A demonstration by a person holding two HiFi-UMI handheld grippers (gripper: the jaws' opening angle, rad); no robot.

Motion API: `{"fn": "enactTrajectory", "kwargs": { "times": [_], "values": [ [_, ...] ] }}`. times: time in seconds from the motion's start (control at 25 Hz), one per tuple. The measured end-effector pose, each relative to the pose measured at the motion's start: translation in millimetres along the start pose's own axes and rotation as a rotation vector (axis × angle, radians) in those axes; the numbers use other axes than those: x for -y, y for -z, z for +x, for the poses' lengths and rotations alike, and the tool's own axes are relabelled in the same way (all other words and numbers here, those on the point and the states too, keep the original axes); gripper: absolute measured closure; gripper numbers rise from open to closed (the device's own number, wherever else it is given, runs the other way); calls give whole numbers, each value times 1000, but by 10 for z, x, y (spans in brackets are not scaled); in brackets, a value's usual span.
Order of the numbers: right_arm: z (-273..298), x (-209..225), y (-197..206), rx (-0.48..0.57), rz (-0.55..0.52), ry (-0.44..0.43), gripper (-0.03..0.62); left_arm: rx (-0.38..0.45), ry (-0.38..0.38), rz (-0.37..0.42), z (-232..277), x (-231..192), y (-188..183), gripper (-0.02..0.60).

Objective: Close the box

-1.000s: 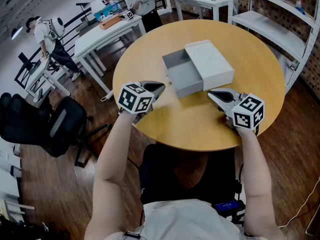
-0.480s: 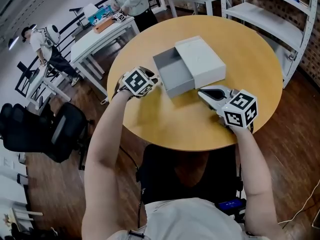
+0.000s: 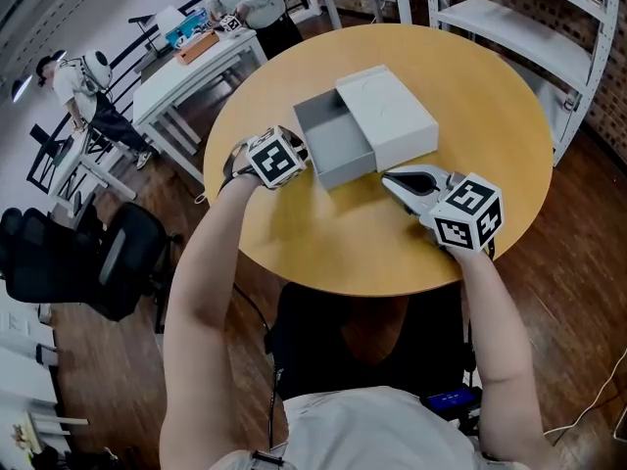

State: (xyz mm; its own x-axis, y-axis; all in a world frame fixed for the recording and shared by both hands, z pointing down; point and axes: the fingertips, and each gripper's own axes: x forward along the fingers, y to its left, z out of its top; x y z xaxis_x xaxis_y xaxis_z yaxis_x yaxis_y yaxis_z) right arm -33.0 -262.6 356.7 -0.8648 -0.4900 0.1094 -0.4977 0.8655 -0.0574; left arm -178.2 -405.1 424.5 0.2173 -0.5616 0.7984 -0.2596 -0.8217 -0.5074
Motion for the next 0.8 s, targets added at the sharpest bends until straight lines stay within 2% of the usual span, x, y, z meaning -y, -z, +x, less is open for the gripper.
{"fn": "enactTrajectory", "kwargs": {
  "times": [0.12, 0.8],
  "values": [
    [9, 20, -9, 0, 0, 1, 592, 30, -11, 1, -17, -50, -107, 511],
    [49, 37, -28, -3, -1, 3, 592, 73, 11, 34, 332, -75, -921, 509]
  ]
}}
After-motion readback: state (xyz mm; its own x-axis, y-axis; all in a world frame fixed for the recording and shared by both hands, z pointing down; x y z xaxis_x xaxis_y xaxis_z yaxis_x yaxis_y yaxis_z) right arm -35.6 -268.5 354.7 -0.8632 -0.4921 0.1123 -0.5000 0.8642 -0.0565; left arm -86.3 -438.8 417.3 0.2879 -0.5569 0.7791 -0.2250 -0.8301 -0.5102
